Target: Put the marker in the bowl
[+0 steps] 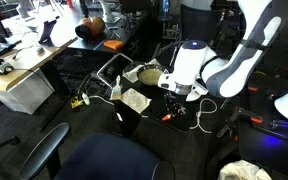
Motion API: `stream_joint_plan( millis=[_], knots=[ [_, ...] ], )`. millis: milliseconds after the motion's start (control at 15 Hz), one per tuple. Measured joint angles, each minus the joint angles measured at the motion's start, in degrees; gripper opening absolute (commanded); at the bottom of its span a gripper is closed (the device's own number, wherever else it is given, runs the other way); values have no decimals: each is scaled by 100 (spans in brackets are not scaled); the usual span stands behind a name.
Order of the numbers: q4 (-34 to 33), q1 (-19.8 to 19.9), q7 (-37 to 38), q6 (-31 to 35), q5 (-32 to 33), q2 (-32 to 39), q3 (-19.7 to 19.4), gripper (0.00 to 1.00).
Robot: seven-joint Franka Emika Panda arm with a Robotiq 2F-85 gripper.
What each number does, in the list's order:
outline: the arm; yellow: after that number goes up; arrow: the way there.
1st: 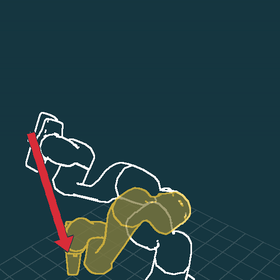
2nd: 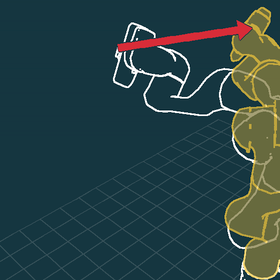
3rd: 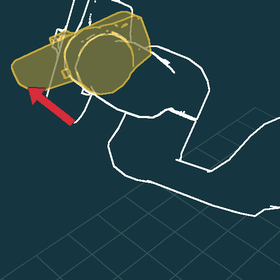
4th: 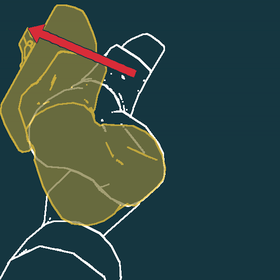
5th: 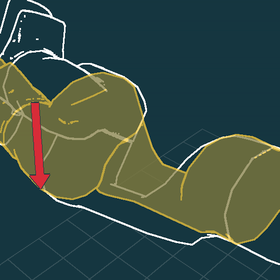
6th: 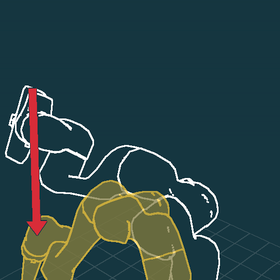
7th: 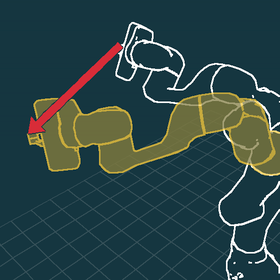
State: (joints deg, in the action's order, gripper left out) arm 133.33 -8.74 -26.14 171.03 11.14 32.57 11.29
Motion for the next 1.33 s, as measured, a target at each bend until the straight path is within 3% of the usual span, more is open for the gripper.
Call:
stream_joint_plan(
  millis=[333, 800, 1067, 1333],
  knots=[
    [196, -51, 520, 640, 36, -677, -217, 5],
    [267, -270, 1057, 1006, 55, -1656, -1205, 5],
    [53, -324, 1251, 1002, 48, -1686, -1687, 5],
    [-229, -298, 1340, 939, -115, -1464, -1780, 5]
  ],
)
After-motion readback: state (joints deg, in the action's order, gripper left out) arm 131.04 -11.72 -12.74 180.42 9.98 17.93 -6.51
